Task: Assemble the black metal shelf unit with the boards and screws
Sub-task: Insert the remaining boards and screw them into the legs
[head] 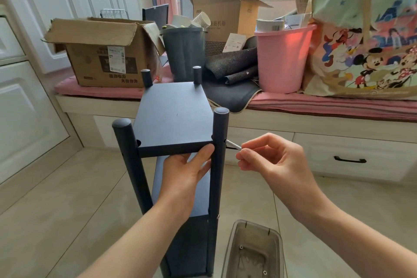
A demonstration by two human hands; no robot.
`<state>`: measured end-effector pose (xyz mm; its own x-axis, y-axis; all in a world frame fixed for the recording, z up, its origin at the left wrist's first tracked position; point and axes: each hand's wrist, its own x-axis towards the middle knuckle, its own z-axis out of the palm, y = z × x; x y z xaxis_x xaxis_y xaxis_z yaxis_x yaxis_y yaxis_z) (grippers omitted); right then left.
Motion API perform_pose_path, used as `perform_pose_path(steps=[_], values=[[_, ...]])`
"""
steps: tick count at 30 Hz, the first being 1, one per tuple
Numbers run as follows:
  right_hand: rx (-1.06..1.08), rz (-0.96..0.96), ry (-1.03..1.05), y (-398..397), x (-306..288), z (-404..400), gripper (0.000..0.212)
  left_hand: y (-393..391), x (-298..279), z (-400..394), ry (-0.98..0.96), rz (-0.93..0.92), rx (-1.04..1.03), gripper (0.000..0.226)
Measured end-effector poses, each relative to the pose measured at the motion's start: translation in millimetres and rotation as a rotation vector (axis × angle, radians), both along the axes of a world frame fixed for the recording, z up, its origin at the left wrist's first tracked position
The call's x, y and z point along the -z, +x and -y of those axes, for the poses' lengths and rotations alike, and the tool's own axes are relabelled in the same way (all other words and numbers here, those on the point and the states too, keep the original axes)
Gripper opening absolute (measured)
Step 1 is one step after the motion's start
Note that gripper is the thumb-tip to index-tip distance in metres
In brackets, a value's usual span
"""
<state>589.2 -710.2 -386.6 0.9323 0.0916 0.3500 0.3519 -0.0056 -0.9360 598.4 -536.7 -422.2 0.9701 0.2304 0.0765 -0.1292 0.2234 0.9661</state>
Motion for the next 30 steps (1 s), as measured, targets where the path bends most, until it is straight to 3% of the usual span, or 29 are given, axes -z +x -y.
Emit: perform_pose_path(steps=[4,11,18,30], values=[[-0.002,0.001,0.008,-1,-1,0,0.006,4,-4,-2,0.013,0.034,0.025,0.046],[-0.011,0.009,-0.008,-2,-3,0,0.008,2,-4,-7,-0.006,0.054,0.068,0.049],[-0.016,0.016,-0.036,-2,0,0,0.009,3,0,-9,-0.002,0.053,0.054,0.068],[0.002,0.071,-0.084,-2,-3,-1,0.009,4,3,-16,0.013,0.078,0.095,0.060]])
